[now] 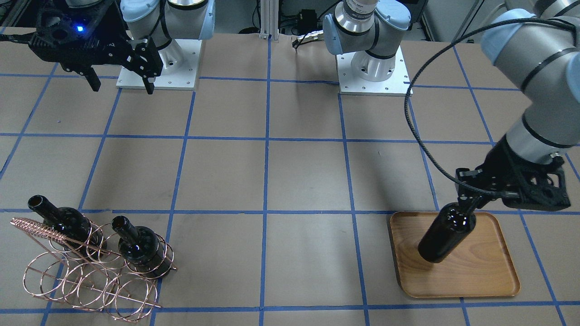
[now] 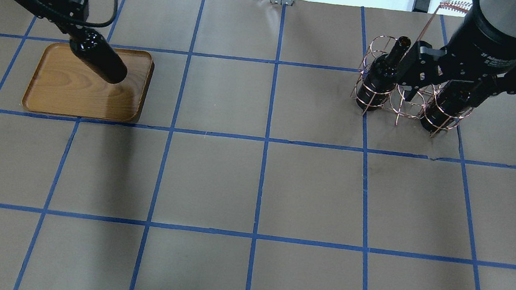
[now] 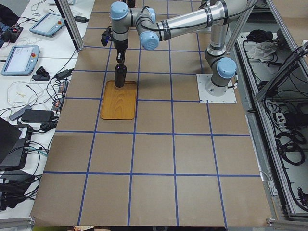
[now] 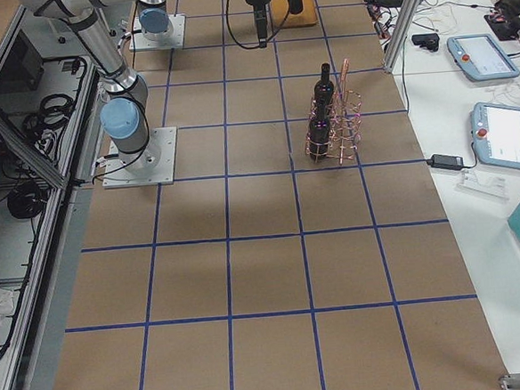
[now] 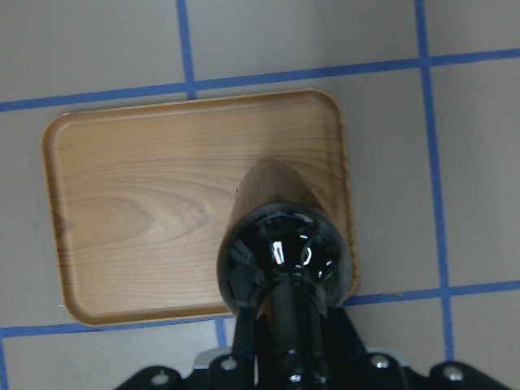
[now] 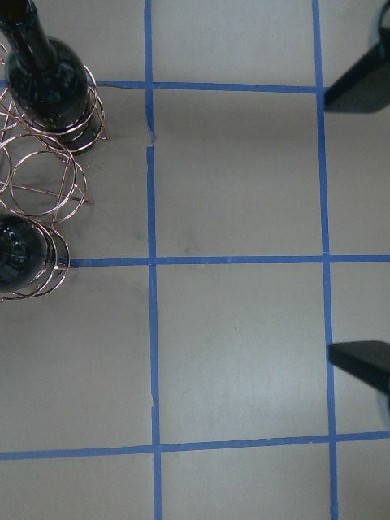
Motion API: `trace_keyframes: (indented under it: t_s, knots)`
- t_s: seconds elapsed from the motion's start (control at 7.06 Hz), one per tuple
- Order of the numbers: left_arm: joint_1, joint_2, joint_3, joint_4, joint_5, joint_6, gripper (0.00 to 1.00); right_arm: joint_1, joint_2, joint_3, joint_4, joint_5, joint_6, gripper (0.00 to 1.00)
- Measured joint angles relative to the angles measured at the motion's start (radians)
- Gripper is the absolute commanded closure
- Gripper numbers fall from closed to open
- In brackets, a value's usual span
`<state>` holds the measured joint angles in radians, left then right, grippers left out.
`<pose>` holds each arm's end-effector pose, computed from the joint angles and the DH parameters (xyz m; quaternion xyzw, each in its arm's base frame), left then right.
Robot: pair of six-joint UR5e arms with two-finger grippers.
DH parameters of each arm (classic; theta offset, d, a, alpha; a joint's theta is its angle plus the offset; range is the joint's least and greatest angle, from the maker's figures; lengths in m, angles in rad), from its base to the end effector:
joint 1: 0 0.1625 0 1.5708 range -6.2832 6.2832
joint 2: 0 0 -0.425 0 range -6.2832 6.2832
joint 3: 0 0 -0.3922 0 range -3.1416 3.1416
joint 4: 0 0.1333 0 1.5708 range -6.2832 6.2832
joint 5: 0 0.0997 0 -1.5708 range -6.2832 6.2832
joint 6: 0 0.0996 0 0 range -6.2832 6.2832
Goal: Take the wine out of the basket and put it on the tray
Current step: 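Carry the bottle with the left gripper and lay it on the wooden tray, then open the left gripper and release the bottle on the tray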
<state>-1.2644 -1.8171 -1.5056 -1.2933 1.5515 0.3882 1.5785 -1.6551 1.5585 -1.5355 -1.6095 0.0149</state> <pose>0.0515 -0.6112 0.4145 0.0413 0.9979 -0.0486 0.0073 0.1330 -0.4592 0.5306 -0.0042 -0.9993 0.0309 0.0190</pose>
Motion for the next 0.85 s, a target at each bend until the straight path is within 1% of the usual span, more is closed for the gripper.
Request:
trace_keyframes:
  t_s: [0.14, 0.28, 0.57, 0.71, 0.85]
  knots:
    - [0.045, -0.012, 0.006, 0.006, 0.004, 0.039, 0.9, 0.0, 0.0, 0.0, 0.0, 0.0, 0.0, 0.0]
    - [0.071, -0.022, 0.009, 0.01, 0.007, 0.06, 0.87, 0.001, 0.0, 0.0, 0.0, 0.0, 0.0, 0.0]
    - [0.086, -0.033, 0.011, 0.01, 0.007, 0.069, 0.84, 0.001, 0.0, 0.0, 0.0, 0.0, 0.0, 0.0]
    - [0.087, -0.034, 0.01, 0.01, 0.004, 0.069, 0.28, 0.001, 0.0, 0.0, 0.0, 0.0, 0.0, 0.0]
    - [0.088, -0.035, 0.01, 0.01, 0.001, 0.069, 0.02, 0.001, 0.0, 0.0, 0.0, 0.0, 0.0, 0.0]
